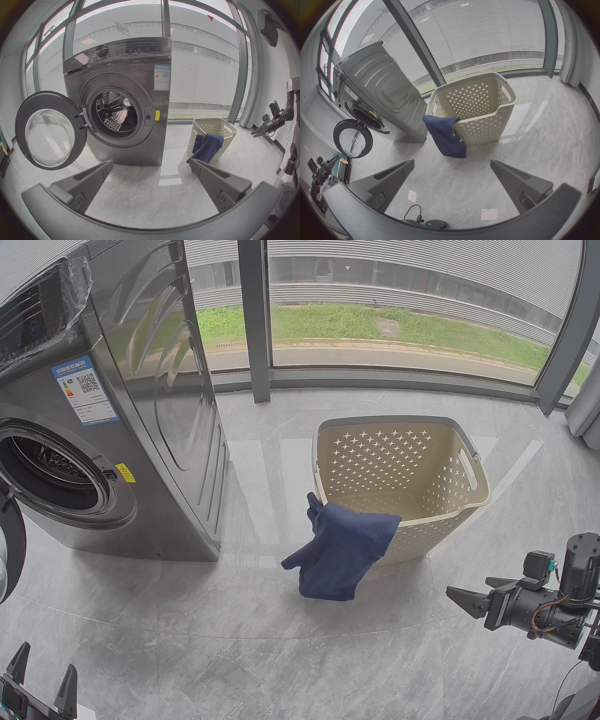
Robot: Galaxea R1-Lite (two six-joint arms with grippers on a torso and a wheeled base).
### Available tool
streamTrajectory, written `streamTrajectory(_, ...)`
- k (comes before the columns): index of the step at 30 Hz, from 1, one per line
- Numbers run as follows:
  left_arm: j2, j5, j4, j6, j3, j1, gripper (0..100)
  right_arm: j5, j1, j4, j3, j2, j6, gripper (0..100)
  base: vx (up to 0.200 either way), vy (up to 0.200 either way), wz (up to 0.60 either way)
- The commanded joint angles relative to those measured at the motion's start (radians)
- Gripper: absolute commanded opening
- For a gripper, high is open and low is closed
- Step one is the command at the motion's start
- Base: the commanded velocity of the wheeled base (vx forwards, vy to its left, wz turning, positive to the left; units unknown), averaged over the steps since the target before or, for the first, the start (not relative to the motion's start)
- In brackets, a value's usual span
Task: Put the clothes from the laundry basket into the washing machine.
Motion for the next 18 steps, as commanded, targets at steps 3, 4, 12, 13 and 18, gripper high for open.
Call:
streamTrajectory(3,-0.007,0.0,0.0,0.002,0.018,0.0,100,-0.005,0.035,-0.075,0.002,0.163,0.006,100,0.0,0.0,0.0)
streamTrajectory(4,-0.007,0.0,0.0,0.002,0.018,0.0,100,-0.005,0.035,-0.075,0.002,0.163,0.006,100,0.0,0.0,0.0)
streamTrajectory(12,-0.007,0.0,0.001,0.003,0.018,0.0,100,-0.007,0.111,-0.264,-0.004,0.347,0.005,100,0.075,0.0,0.0)
streamTrajectory(13,-0.007,0.0,0.001,0.003,0.018,0.0,100,-0.008,0.129,-0.296,-0.012,0.382,0.008,100,0.0,0.0,0.0)
streamTrajectory(18,-0.007,0.0,0.001,0.003,0.018,0.0,100,-0.045,0.155,-0.356,-0.106,0.491,0.009,100,0.0,0.0,0.0)
